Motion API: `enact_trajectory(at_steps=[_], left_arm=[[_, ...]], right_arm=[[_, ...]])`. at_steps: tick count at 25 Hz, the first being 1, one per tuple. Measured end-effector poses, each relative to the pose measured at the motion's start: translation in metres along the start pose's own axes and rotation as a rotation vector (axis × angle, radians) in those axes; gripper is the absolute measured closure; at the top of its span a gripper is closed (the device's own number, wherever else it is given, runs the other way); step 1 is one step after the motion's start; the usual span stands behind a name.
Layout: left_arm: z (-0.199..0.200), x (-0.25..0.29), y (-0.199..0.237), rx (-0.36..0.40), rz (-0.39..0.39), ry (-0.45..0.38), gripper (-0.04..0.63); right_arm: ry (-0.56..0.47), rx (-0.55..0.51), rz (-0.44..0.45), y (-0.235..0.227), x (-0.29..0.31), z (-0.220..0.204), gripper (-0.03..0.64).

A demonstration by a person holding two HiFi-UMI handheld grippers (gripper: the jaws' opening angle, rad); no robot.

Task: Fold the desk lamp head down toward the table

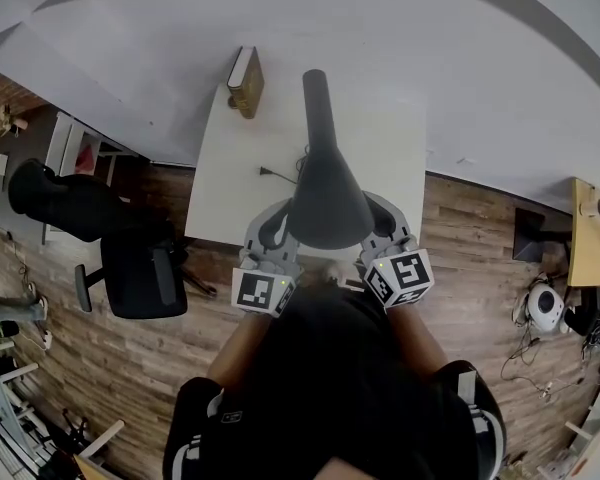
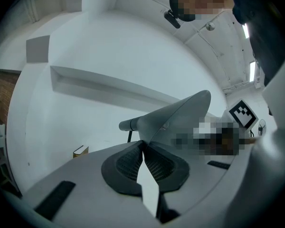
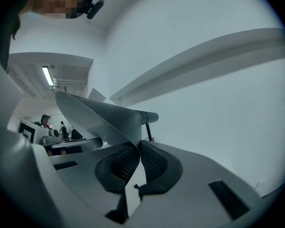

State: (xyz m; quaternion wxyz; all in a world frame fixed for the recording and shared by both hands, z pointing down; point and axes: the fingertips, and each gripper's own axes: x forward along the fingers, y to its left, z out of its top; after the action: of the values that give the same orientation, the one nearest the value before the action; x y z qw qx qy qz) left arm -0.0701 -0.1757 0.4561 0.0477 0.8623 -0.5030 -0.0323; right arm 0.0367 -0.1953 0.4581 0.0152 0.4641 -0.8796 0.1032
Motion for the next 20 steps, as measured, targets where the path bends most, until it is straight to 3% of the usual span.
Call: enact_trajectory(at_steps=[10, 20], left_arm=[[-0.003, 0.0, 0.001, 0.017, -0.002, -0.004, 0.563], [0.0, 0.0, 0.0, 0.017, -0.006, -0.009, 0.563]], right_arm=[[0.021, -0.042, 0.015, 0.001, 0.001, -0.002, 0.595], [0.092, -0.28, 0.156, 0.011, -0.026, 0.018, 0.503]])
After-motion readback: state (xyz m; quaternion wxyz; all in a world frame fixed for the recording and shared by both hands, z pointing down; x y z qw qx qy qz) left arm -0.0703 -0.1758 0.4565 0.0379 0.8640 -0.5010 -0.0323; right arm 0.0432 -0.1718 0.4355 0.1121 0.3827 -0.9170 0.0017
